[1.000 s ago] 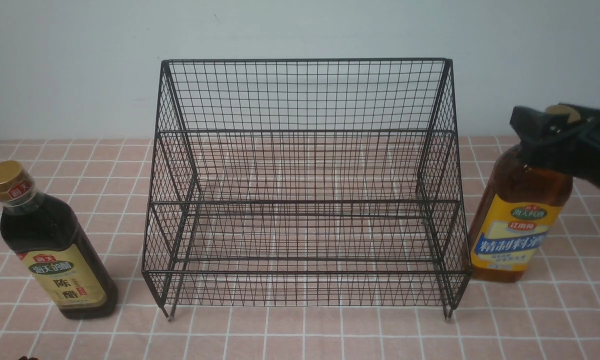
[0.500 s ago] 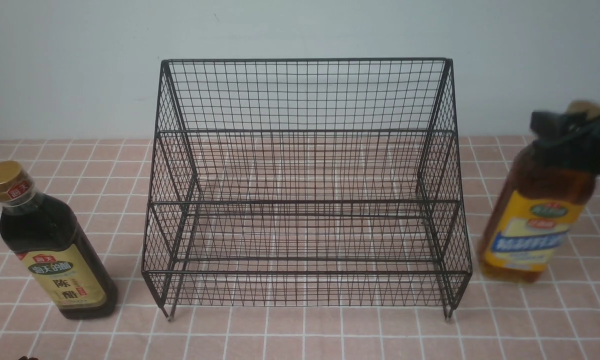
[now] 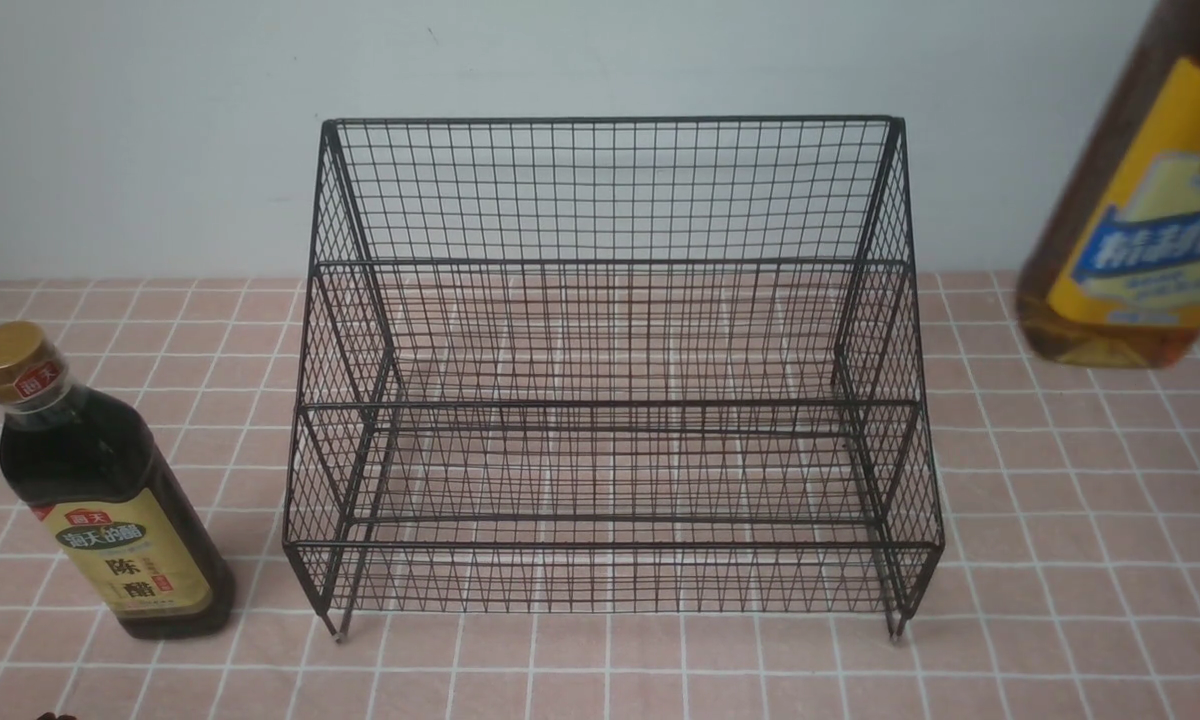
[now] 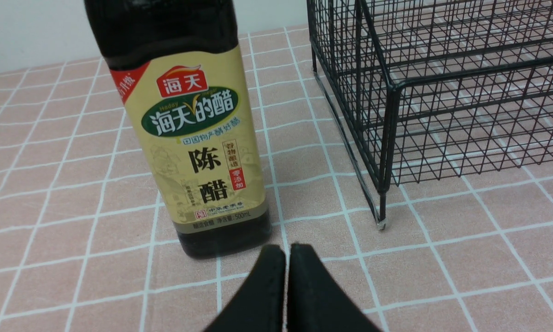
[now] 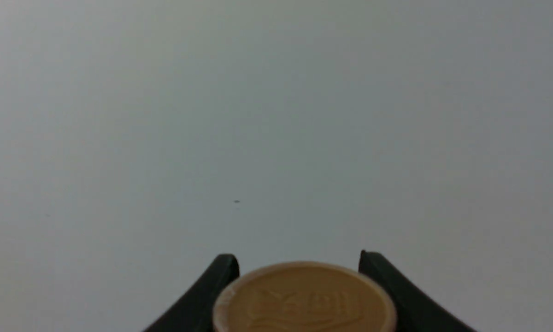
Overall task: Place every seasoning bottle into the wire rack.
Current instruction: Use the right arm to put the condiment bottle back on the shelf
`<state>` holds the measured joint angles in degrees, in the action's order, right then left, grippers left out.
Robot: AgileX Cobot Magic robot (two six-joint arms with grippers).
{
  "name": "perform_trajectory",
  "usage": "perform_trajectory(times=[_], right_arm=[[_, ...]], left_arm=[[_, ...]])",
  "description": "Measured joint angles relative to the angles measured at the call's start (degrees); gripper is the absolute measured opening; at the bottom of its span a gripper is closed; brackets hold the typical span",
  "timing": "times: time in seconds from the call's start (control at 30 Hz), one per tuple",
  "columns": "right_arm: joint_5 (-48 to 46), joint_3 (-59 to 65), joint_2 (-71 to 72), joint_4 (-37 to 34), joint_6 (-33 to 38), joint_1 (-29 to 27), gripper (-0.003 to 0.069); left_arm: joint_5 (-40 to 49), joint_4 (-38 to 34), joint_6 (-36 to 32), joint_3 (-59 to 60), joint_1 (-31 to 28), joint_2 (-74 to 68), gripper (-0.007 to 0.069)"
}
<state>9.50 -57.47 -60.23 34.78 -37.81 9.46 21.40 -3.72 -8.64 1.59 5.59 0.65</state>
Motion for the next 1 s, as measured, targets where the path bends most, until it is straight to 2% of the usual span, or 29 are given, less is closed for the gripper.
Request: perform_trajectory(times=[0.13, 0.27, 0.57, 0.9, 1.0], right_arm=[[7.37, -0.72, -2.17, 3.85, -5.23, 2.93, 0.0311], [14.78, -2.42, -6.2, 4.47, -6.7, 4.76, 0.0311], [16.12, -6.36, -16.63, 2.7, -6.63, 7.12, 0.0311], [17.03, -6.66, -23.91, 0.0, -5.72, 7.24, 0.0311], [18.05, -6.78, -24.86, -1.26, -2.82, 7.24, 0.0311]], left_arm=[[0.0, 0.0, 0.0, 0.0, 0.0, 0.0, -0.0007], [0.0, 0.0, 0.0, 0.0, 0.0, 0.0, -0.0007], [0.0, 0.0, 0.0, 0.0, 0.0, 0.0, -0.0007], [0.0, 0.0, 0.0, 0.0, 0.0, 0.0, -0.0007], [0.0, 0.0, 0.0, 0.0, 0.0, 0.0, -0.0007]])
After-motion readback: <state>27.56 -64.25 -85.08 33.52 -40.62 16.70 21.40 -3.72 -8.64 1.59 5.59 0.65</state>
